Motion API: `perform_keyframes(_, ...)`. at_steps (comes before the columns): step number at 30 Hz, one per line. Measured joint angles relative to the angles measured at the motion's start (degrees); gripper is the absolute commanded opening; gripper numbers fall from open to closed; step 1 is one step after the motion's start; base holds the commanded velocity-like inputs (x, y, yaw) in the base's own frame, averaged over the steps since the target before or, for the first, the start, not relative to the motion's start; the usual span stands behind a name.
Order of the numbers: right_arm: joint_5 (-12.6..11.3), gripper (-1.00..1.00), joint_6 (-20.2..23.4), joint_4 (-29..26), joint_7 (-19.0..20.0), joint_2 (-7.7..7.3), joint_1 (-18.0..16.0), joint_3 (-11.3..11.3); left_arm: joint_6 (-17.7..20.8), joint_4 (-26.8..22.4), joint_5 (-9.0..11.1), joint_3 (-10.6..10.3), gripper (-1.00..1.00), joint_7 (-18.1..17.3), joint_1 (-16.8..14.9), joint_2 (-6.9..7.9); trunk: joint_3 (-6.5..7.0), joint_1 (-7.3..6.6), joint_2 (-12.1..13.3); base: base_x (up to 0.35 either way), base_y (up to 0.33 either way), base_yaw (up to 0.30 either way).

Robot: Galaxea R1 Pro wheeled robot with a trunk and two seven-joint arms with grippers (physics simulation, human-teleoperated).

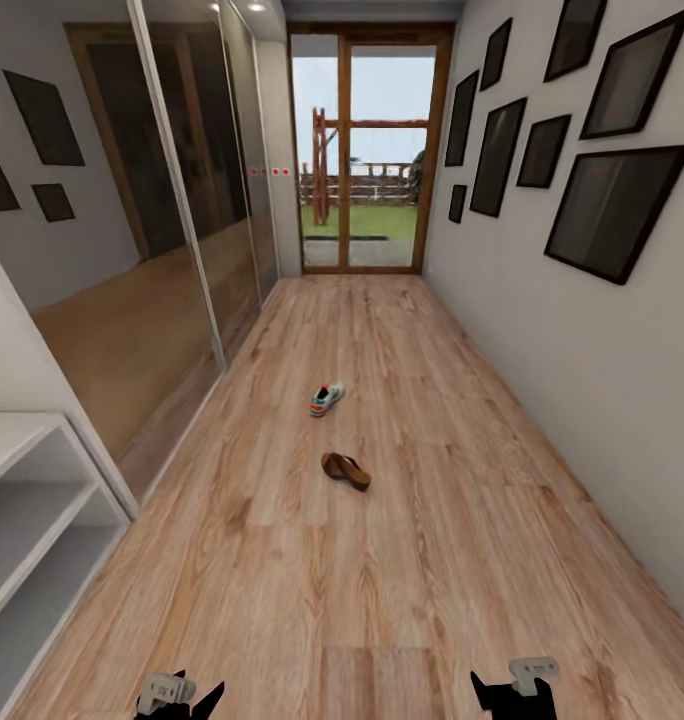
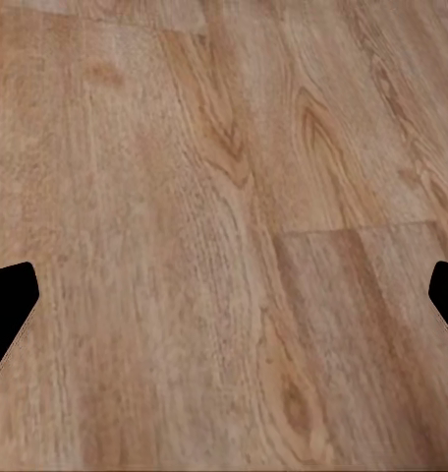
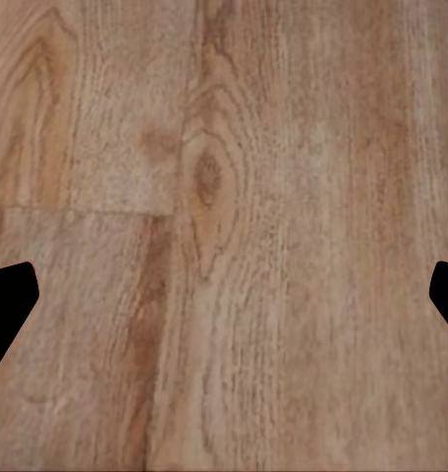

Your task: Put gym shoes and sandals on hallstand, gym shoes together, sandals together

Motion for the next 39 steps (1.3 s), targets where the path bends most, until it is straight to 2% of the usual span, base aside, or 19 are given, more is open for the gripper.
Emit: perform_keyframes(39, 0.0, 1.00, 0.0, 0.0, -0.1, 0.00, 0.0, 0.0, 0.0, 0.0, 0.0, 0.0, 1.00, 0.0, 0.0, 0.00, 0.00, 0.00, 0.0, 0.308, -0.126, 0.000)
